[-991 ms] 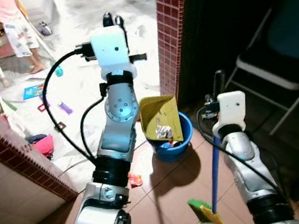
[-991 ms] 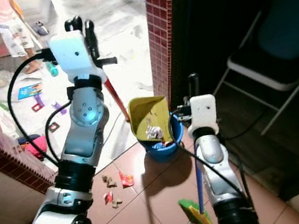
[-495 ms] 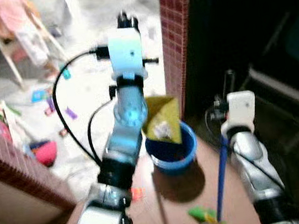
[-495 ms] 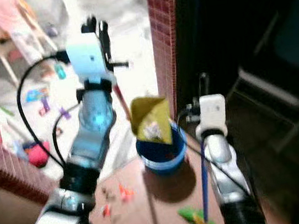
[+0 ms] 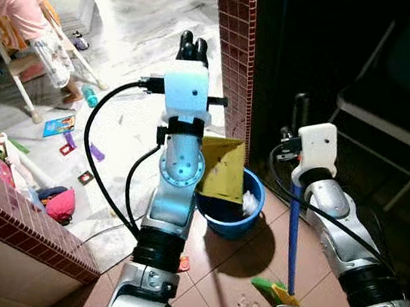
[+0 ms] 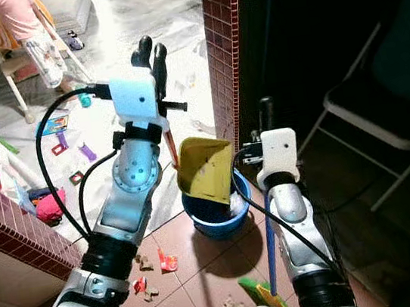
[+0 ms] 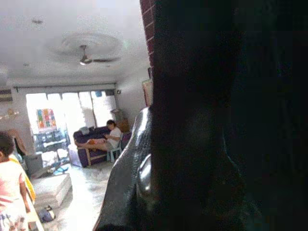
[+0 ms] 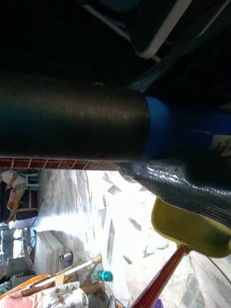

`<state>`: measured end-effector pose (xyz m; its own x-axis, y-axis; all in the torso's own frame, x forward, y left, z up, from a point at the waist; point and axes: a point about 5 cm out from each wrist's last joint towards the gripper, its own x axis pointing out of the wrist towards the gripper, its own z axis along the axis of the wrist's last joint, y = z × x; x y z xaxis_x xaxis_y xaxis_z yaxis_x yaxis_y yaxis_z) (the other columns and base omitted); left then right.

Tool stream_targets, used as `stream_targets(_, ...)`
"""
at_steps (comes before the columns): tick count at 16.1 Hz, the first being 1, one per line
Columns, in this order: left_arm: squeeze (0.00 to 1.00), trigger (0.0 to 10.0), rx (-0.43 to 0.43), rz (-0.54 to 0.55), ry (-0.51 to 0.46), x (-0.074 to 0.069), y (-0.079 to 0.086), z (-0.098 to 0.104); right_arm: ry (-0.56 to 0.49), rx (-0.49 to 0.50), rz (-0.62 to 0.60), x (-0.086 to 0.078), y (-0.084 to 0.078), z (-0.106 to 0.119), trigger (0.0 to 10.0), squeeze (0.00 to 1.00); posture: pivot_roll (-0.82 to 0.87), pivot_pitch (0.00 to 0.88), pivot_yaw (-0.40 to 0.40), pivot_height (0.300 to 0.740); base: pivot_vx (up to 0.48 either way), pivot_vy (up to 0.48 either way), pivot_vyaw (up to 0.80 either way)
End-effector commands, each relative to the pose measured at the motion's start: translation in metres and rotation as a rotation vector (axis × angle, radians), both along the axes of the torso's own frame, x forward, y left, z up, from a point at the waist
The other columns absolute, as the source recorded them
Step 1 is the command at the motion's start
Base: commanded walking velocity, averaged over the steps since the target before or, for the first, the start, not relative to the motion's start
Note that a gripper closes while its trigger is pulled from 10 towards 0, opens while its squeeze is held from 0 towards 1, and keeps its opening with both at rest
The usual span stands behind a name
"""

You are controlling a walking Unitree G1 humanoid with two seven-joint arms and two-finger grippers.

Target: Sweep floor

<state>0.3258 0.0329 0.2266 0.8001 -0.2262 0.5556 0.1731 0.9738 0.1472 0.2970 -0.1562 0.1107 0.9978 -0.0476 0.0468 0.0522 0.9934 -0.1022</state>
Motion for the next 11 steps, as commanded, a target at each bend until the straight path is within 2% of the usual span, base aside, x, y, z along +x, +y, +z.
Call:
stream_targets(1, 0.00, 10.0, 0.025, -0.051, -0.118, -0.008, -0.004, 0.016, -0.027, -0.019, 0.003, 0.000, -0.001, 0.005, 10.0, 0.00, -0.14, 0.033, 0.059, 0.740, 0.000, 0.000, 0.00)
stream_targets(2, 0.00, 10.0, 0.051, -0.084, -0.134, -0.010, -0.007, 0.016, -0.027, -0.020, 0.004, 0.001, -0.001, 0.006, 10.0, 0.00, -0.14, 0.034, 0.057, 0.740, 0.000, 0.000, 0.00)
stream_targets(3, 0.00, 10.0, 0.142, -0.151, -0.207, -0.019, -0.014, 0.017, -0.028, -0.020, 0.005, 0.001, -0.002, 0.006, 10.0, 0.00, -0.13, 0.034, 0.057, 0.740, 0.000, 0.000, 0.00)
stream_targets(5, 0.00, 10.0, 0.159, -0.152, -0.225, -0.021, -0.013, 0.019, -0.029, -0.021, 0.005, 0.001, -0.002, 0.006, 10.0, 0.00, -0.13, 0.034, 0.057, 0.740, 0.000, 0.000, 0.00)
stream_targets(8, 0.00, 10.0, 0.070, 0.050, -0.250, -0.009, 0.020, 0.056, -0.027, -0.021, -0.001, 0.001, -0.004, 0.004, 10.0, 0.00, -0.12, 0.030, 0.052, 0.740, 0.000, 0.000, 0.00)
stream_targets(9, 0.00, 10.0, 0.036, 0.174, -0.305, -0.006, 0.043, 0.082, -0.022, -0.021, 0.012, 0.002, -0.002, 0.002, 10.0, 0.00, -0.10, 0.024, 0.042, 0.740, 0.000, 0.000, 0.00)
stream_targets(10, 0.00, 10.0, 0.022, 0.244, -0.337, -0.005, 0.054, 0.095, -0.018, -0.021, 0.023, 0.004, 0.001, 0.001, 10.0, 0.00, -0.10, 0.019, 0.039, 0.740, 0.000, 0.000, 0.00)
stream_targets(11, 0.00, 10.0, 0.045, 0.322, -0.338, -0.005, 0.065, 0.097, -0.019, -0.019, 0.034, 0.007, 0.003, 0.002, 10.0, 0.00, -0.09, 0.015, 0.038, 0.740, 0.000, 0.000, 0.00)
